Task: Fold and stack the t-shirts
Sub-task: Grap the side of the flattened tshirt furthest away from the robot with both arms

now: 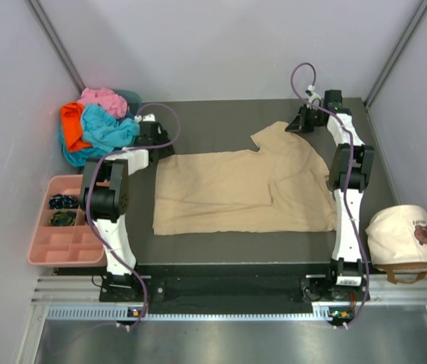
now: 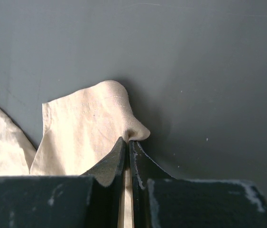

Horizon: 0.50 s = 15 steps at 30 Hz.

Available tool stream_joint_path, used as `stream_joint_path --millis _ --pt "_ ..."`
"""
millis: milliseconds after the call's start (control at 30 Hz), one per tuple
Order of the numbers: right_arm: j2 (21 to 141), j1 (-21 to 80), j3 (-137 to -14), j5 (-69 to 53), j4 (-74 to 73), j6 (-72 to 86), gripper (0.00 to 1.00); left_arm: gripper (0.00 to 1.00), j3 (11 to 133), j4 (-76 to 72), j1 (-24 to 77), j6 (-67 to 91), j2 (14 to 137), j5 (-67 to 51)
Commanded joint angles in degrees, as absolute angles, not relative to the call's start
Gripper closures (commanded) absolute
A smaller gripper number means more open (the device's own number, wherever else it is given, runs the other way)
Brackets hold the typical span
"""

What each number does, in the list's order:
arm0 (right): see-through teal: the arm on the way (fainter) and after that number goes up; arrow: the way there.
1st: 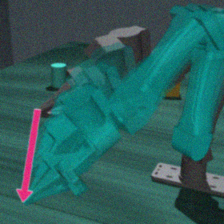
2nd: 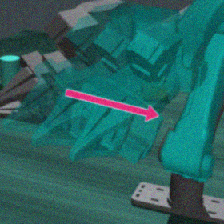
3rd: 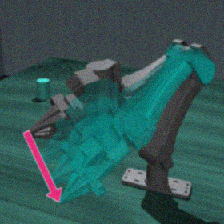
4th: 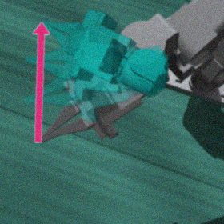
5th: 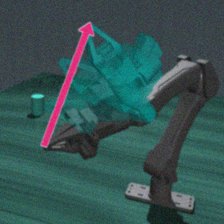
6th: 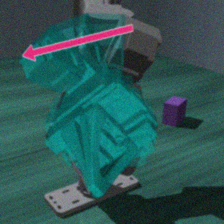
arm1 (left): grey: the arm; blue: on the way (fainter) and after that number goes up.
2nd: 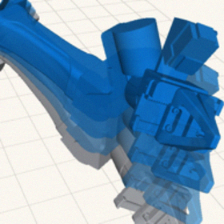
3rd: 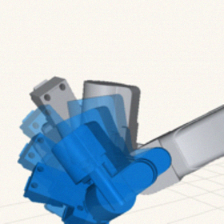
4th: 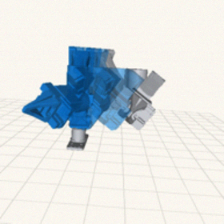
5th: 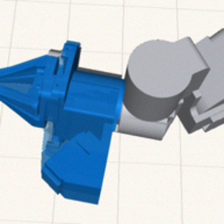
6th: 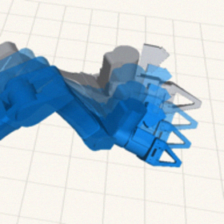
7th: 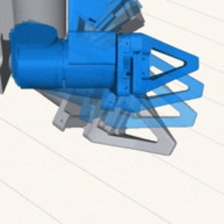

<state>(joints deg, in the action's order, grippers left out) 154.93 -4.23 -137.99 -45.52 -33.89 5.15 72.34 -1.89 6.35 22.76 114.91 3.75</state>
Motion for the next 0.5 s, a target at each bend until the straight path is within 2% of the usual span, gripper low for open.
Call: stream_joint_path --millis 0,467 --pt "152.93 -3.78 -137.37 -44.38 -33.66 4.22 1.00 0.38 73.56 -0.45 6.33 23.55 114.61 1.76" --pt "153.02 -3.78 -137.46 -44.30 -33.66 4.22 1.00 0.34 71.90 6.15 6.42 22.59 111.80 5.80"
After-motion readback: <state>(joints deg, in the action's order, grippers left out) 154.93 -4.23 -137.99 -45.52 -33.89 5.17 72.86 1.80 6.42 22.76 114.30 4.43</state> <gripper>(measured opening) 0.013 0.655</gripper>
